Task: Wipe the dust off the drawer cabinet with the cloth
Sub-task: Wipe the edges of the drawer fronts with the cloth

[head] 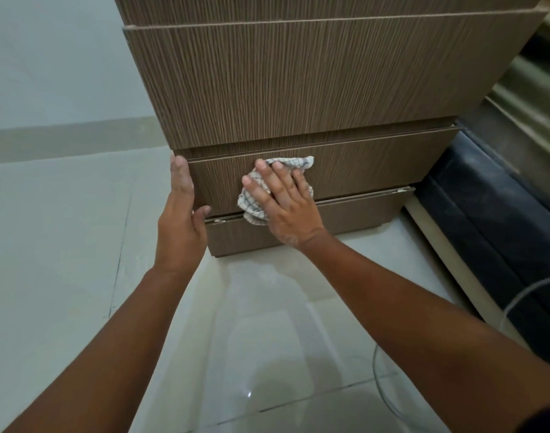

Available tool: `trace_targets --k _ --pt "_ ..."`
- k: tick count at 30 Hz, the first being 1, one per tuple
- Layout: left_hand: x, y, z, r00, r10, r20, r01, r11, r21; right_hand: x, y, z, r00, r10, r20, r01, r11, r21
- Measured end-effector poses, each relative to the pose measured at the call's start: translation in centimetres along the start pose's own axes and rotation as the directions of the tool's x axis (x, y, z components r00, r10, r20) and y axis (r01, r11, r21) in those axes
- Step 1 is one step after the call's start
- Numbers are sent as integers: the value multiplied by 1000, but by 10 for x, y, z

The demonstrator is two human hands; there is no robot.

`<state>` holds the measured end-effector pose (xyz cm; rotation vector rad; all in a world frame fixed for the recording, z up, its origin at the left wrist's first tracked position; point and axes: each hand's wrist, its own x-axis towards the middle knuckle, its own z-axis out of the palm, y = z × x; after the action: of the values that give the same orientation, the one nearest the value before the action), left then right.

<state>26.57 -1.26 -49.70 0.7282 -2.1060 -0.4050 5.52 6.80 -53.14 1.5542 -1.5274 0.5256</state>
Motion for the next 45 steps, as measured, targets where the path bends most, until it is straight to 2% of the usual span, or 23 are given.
trace_targets --k 5,11,16,21,23,26,29,30,31,34,39,41,45 --pt "-2 2 4 998 -49 -43 49 999 -8 -18 49 -15 999 46 27 -45 999 -28" --pt "-6 6 6 983 -176 -61 176 984 -6 -47 101 -27 964 234 126 -233 972 -22" --pt "-8 10 7 965 -245 -94 237 968 -85 -68 139 -32 910 395 122 -395 918 -29" --pt "-9 9 7 962 -260 -84 251 962 -112 -83 175 -39 824 560 82 -558 828 -44" --pt "-9 8 7 964 -256 -70 247 962 -117 -82 186 -44 725 681 108 -687 726 29" --pt "-9 4 5 966 -254 -51 245 960 -134 -70 205 -57 494 864 101 -848 452 278" --pt "-12 -1 5 946 -316 -75 280 911 -304 -51 226 -76 261 965 9 -871 231 434" --pt "-15 -1 5 930 -357 -88 298 872 -388 -44 229 -83 212 977 -8 -864 191 465" --pt "-19 -2 5 915 -390 -103 307 839 -449 -38 230 -88 198 980 -26 -853 185 489" --pt "-31 -2 8 883 -451 -125 356 821 -447 -26 215 -96 256 965 -54 -802 243 545" --pt "-48 -4 17 849 -528 -28 476 787 -393 -17 163 -101 369 930 -6 -771 309 557" --pt "-52 -4 17 847 -532 -14 491 792 -363 -18 148 -103 392 920 -3 -776 332 536" --pt "-61 -5 18 866 -497 53 493 831 -257 -14 118 -106 490 870 57 -744 384 546"
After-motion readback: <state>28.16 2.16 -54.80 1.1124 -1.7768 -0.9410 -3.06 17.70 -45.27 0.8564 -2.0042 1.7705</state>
